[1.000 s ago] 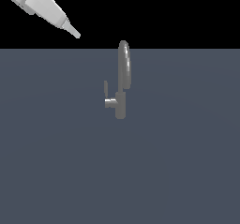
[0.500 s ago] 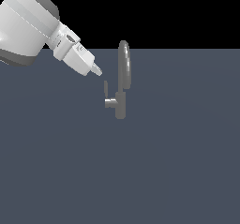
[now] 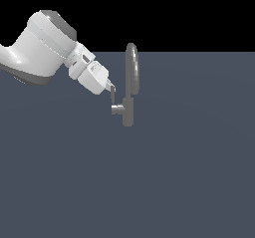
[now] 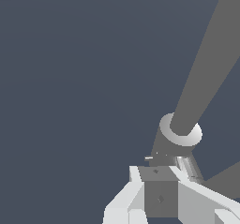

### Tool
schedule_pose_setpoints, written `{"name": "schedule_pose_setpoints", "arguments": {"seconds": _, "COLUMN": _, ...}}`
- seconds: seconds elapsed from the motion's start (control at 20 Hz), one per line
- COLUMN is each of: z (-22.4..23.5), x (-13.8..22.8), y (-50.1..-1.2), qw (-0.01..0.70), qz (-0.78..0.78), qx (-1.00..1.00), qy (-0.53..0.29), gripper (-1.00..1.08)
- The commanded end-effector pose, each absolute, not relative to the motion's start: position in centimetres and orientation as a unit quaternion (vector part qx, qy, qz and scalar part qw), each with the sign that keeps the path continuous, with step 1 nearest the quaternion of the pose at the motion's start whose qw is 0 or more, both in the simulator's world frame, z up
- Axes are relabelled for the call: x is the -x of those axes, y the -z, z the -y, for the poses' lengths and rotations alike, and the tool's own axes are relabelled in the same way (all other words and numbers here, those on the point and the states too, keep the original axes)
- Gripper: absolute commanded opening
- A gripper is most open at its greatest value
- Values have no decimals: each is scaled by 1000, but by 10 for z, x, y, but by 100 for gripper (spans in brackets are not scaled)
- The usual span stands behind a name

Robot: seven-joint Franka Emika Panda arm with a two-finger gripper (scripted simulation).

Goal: Turn on the faucet by rotating a designated handle.

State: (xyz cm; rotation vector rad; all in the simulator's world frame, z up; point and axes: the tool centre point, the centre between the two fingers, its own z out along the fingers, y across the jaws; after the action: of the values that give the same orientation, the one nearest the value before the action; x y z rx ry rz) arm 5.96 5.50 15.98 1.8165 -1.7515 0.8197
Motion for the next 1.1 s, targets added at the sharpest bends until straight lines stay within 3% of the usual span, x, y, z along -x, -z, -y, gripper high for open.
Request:
{"name": "schedule_pose_setpoints", "arguments": {"seconds": 0.0, "z": -55, "x": -60, "y": -159, "qw": 241, "qz": 641, "qx": -664, "qy": -299, "gripper": -100}}
{"name": "schedule_pose_setpoints", "arguments": {"seconds": 1.05, "z": -54, "x": -15, "y": -166, "qw": 239, "qz": 639, "qx": -666, "qy": -301, "gripper": -100}}
